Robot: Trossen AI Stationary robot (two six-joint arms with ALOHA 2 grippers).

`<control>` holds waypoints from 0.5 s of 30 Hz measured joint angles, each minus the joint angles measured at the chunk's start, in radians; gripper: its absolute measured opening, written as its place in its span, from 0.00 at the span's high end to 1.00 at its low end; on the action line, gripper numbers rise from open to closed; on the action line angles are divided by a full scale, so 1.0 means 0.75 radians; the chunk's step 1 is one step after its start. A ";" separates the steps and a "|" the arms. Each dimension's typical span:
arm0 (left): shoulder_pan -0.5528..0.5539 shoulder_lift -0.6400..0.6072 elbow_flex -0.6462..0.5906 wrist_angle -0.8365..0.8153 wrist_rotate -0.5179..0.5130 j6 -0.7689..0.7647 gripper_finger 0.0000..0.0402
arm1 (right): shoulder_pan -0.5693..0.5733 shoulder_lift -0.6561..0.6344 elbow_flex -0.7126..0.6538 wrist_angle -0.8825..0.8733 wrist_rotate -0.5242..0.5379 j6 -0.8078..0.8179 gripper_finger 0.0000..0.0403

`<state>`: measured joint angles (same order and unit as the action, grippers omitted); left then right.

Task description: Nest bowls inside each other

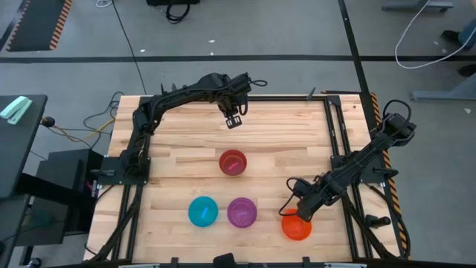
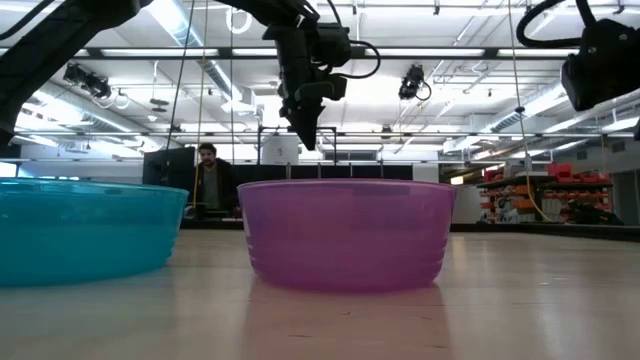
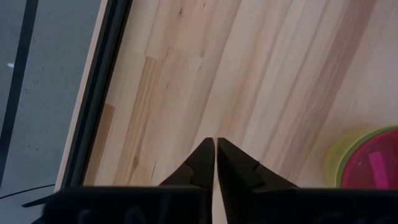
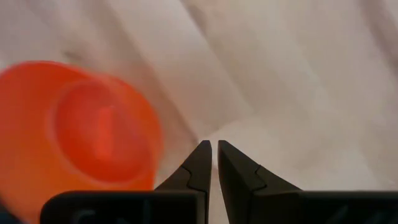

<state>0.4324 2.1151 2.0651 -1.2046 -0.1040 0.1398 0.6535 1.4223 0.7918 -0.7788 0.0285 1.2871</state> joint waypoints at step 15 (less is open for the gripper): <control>0.000 0.000 0.000 0.000 0.000 -0.011 0.96 | 0.122 0.005 0.001 0.125 0.035 0.151 0.91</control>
<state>0.4324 2.1151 2.0651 -1.2046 -0.1040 0.1313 0.7448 1.4261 0.7921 -0.6853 0.0550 1.4002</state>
